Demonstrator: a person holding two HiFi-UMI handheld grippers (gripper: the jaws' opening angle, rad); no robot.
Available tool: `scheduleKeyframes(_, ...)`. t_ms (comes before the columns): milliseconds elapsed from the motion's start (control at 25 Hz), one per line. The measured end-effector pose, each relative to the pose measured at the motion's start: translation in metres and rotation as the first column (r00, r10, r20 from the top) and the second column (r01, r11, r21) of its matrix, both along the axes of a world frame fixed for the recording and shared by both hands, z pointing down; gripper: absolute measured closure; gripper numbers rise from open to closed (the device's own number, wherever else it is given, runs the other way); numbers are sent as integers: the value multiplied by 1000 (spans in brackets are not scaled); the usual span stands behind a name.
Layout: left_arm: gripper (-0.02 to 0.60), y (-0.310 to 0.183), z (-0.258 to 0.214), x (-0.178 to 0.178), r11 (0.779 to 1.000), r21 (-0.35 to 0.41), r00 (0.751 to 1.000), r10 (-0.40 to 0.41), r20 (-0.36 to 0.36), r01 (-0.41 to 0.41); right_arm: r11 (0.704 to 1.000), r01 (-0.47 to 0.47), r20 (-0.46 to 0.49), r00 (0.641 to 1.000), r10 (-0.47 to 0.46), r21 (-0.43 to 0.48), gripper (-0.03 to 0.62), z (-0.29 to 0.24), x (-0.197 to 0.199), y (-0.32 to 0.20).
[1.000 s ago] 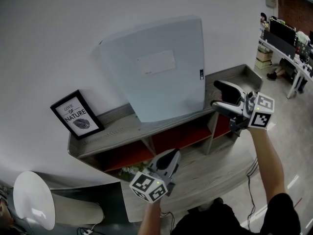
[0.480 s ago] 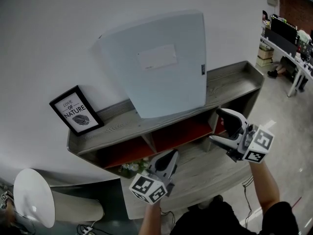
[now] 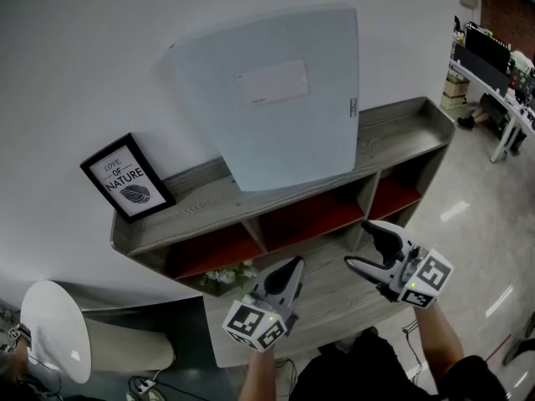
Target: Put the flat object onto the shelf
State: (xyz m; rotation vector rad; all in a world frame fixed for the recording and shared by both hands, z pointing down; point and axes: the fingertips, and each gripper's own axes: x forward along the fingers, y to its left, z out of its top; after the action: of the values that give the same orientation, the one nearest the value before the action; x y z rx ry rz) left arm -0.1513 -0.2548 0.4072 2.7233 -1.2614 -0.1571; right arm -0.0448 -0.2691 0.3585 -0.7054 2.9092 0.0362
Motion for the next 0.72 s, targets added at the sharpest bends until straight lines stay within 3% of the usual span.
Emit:
scheduleKeyframes(120, 569, 4, 7, 1, 1000, -5, 1000, -10, -2, 10, 999, -33, -23, 999, 33, -19, 278, 16, -3, 6)
scheduleKeyframes(360, 569, 15, 24, 5, 1000, -19, 1000, -14, -11, 14, 996, -76, -100, 992, 71, -46, 422, 53, -11, 19)
scheduleKeyframes(720, 569, 31, 45, 25, 998, -51, 1000, -23, -3, 23, 991, -100, -120, 989, 88, -90, 532, 83, -6, 31)
